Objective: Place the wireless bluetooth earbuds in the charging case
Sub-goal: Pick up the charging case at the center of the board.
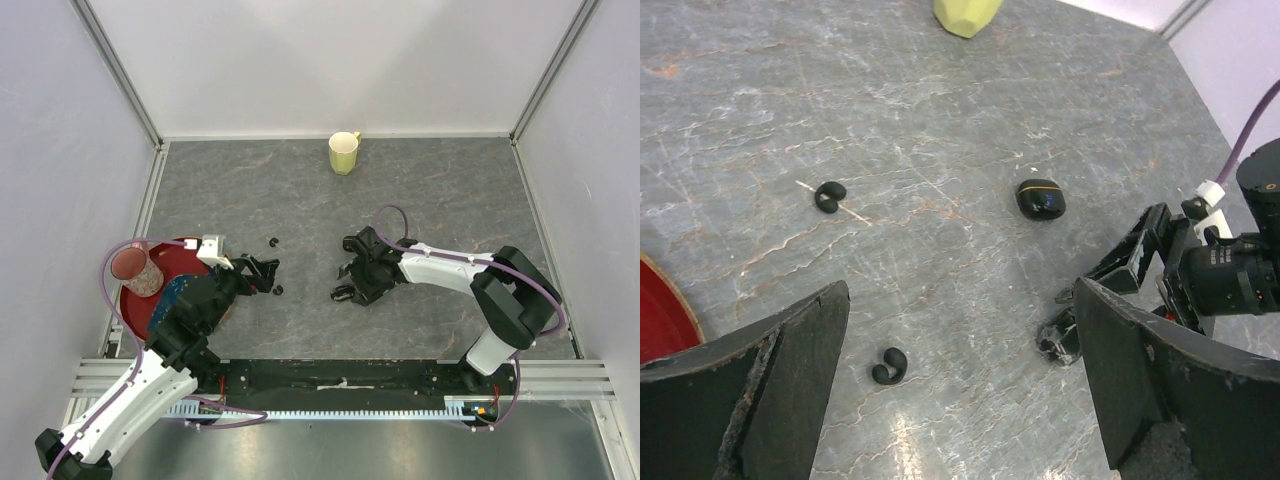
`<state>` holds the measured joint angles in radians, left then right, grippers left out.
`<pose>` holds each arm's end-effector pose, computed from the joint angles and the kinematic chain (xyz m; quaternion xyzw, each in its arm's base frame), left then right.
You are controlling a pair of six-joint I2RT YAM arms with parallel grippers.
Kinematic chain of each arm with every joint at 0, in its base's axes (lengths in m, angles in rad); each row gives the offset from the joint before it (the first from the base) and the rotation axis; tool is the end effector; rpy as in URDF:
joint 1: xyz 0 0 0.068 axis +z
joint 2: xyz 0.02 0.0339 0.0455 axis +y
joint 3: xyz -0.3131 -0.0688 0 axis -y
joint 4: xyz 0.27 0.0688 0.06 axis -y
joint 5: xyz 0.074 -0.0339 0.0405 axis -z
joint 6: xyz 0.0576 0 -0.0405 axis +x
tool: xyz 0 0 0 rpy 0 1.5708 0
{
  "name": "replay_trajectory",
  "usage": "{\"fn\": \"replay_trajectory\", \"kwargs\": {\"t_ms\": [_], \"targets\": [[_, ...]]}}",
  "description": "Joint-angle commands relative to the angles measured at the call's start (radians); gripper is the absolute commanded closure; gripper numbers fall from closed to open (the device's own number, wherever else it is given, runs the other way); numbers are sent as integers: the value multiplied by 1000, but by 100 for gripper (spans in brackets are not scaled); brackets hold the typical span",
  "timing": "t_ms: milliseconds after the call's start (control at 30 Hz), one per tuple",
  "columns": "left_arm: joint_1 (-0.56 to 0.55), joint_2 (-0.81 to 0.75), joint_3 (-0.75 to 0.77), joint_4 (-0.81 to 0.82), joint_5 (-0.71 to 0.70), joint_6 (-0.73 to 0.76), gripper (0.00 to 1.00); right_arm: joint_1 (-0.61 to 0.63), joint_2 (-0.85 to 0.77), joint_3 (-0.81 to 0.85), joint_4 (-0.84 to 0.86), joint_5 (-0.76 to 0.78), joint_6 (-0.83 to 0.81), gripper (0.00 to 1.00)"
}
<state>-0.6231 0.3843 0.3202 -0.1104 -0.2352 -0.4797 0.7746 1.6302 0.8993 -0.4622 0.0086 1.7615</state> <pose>0.1143 -0.0656 0.2509 -0.0207 0.7642 -0.2579 0.5908 0.2349 0.2292 0.1682 0.4660 0.8647 0.1779 0.0600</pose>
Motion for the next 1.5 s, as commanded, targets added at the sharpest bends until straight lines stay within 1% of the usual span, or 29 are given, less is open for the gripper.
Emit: {"fn": "replay_trajectory", "kwargs": {"t_ms": [0,400,733,1000,1067,1300,1400,1433,1467], "targets": [[5,-7,2,-26,-75,-60,2,-6,25,44,-12,-41,18,29],[6,-7,-6,-26,-50,-72,2,-8,16,4,-13,-35,84,37],[5,-5,0,-26,-36,-71,2,-15,54,9,-13,-32,87,35],[5,2,-6,-25,-24,-76,2,-24,62,12,-38,-30,92,37],[5,4,-7,-26,-23,-76,2,-28,63,12,-38,-35,92,41],[5,11,-7,-20,-10,-66,2,-29,79,13,-41,-50,78,50],[5,11,-6,-17,-10,-65,2,-29,79,12,-39,-50,66,59],[5,8,-6,-17,-10,-66,2,-29,79,12,-38,-50,58,67],[5,7,-6,-15,-12,-68,2,-29,77,10,-32,-50,46,70]]}}
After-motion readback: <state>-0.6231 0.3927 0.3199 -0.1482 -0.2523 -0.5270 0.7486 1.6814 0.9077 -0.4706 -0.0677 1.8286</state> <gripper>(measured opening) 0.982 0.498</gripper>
